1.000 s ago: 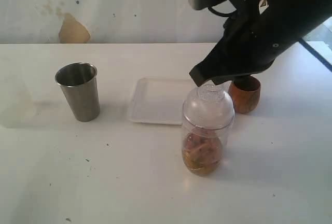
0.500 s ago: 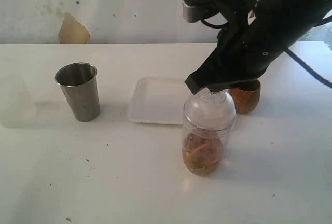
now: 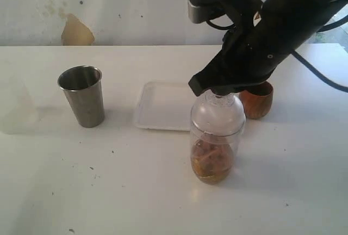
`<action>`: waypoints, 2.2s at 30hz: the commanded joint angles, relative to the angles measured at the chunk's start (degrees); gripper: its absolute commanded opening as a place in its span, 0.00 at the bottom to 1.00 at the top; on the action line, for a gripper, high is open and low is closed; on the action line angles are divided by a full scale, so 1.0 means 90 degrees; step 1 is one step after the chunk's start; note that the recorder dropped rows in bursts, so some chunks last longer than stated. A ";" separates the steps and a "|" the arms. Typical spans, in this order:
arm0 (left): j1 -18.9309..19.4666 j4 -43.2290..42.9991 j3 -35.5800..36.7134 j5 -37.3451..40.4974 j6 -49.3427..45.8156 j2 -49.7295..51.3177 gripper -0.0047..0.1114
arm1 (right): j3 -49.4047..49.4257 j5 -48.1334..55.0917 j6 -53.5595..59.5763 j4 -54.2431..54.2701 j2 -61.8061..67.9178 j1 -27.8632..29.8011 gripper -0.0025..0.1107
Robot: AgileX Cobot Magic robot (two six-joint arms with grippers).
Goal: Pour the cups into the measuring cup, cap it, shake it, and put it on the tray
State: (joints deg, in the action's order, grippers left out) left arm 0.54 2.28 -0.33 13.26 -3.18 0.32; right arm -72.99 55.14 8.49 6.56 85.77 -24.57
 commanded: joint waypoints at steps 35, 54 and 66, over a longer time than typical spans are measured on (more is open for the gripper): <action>0.0029 -0.0007 0.0037 0.0009 0.0004 -0.0036 0.04 | 0.0502 -0.2386 0.0028 -0.0302 -0.3683 -0.0010 0.02; 0.0029 -0.0007 0.0037 0.0009 0.0004 -0.0036 0.04 | 0.2338 -0.2404 0.0028 -0.0234 -0.7362 -0.0010 0.02; 0.0029 -0.0007 0.0037 0.0009 0.0004 -0.0036 0.04 | 0.2338 -0.2407 0.0028 -0.0187 -0.7975 -0.0117 0.02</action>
State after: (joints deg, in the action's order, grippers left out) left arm 0.54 2.28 -0.33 13.26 -3.18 0.32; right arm -52.12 33.37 9.03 4.51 14.49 -24.67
